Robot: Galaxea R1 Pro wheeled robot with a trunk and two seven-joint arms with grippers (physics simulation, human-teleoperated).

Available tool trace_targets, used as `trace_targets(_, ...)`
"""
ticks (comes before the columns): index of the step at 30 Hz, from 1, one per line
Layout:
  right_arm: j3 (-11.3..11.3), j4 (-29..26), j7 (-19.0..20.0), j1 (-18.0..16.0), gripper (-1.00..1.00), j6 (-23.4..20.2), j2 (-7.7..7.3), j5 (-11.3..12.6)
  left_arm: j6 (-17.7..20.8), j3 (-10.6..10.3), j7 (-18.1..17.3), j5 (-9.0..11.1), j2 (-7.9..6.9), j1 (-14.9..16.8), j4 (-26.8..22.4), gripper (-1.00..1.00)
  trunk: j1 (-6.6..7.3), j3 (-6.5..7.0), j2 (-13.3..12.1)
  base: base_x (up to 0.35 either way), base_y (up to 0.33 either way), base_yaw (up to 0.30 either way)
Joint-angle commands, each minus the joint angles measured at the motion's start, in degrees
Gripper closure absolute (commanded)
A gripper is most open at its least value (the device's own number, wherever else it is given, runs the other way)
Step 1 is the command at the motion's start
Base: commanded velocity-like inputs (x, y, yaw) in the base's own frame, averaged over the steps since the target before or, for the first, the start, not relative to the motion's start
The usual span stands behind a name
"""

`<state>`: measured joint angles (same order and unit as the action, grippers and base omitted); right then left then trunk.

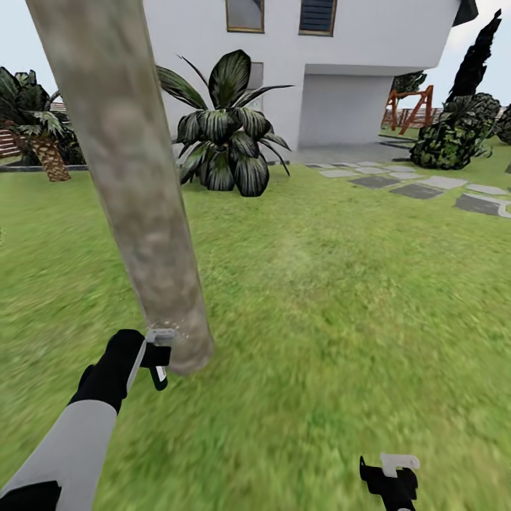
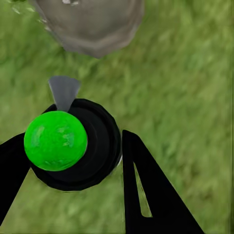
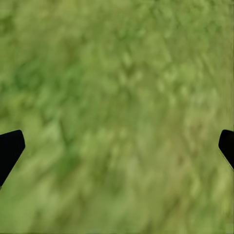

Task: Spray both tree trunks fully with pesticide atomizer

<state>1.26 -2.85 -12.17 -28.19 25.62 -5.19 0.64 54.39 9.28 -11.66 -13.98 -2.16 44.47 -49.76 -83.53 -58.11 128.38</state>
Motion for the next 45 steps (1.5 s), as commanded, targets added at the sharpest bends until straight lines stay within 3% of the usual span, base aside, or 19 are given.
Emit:
trace_targets(1, 0.15, 0.03, -0.14, -0.02, -1.00, 0.14, 0.00, 0.06, 0.19, 0.12, -0.56, -0.61, 0.04, 0.06, -0.07, 1.00, -0.01, -0.05, 0.02, 0.230, -0.201, 0.058)
trace_targets(19, 0.17, 0.03, -0.14, -0.02, -1.00, 0.14, 0.00, 0.06, 2.42, 0.09, -0.56, -0.61, -0.28, 0.35, -0.18, 1.00, -0.01, -0.05, 0.02, -0.054, -0.261, 0.007)
trace_targets(26, 0.22, 0.03, -0.14, -0.02, -1.00, 0.14, 0.00, 0.06, 2.46, 0.12, -0.55, -0.63, -0.27, 0.44, -2.04, 1.00, -0.01, -0.05, 0.02, -0.112, -0.248, 0.235)
trace_targets(45, 0.23, 0.03, -0.15, -0.02, -1.00, 0.14, 0.00, 0.06, 2.48, 0.12, -0.55, -0.69, -0.19, 0.16, -3.33, 1.00, -0.01, -0.05, 0.02, 0.258, -0.159, 0.099)
